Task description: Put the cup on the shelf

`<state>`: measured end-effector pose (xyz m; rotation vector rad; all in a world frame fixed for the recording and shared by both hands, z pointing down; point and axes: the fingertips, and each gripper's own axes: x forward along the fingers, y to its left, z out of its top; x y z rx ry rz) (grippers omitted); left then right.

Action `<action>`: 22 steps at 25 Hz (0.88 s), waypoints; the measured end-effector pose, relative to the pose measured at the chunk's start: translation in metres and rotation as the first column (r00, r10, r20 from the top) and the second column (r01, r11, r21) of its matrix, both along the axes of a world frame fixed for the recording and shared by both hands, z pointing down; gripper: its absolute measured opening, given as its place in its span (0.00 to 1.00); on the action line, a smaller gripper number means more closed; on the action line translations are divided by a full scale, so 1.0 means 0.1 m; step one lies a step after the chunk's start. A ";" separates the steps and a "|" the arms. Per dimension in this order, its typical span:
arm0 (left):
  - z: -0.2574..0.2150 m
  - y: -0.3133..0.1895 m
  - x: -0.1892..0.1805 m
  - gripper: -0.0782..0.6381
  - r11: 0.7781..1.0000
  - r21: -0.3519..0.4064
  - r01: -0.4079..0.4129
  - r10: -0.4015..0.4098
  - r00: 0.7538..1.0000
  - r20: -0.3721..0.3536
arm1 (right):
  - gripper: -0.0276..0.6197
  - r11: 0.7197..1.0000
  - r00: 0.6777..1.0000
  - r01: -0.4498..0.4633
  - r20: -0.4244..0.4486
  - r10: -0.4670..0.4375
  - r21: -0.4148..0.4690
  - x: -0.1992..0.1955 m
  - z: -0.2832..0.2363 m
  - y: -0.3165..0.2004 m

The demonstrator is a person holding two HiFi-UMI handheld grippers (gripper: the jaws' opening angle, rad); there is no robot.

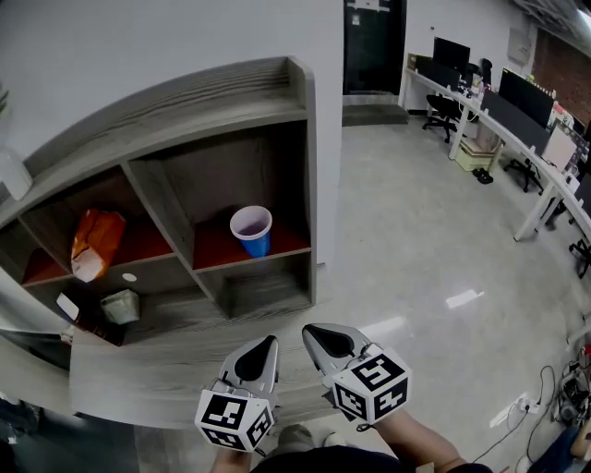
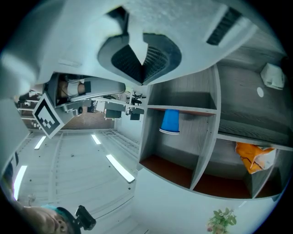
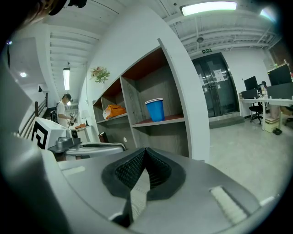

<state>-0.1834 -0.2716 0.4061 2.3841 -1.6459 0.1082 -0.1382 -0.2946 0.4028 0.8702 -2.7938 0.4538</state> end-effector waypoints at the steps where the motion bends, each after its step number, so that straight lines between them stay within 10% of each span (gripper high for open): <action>1: 0.01 0.02 0.01 0.10 1.000 -0.003 0.002 -0.002 1.000 -0.002 | 0.04 1.000 1.000 0.003 -0.002 -0.003 0.002 0.01 0.01 0.02; 22: 0.09 0.23 0.17 0.10 1.000 -0.024 0.015 -0.015 1.000 0.011 | 0.04 1.000 1.000 0.005 -0.003 -0.005 0.016 0.19 0.04 0.21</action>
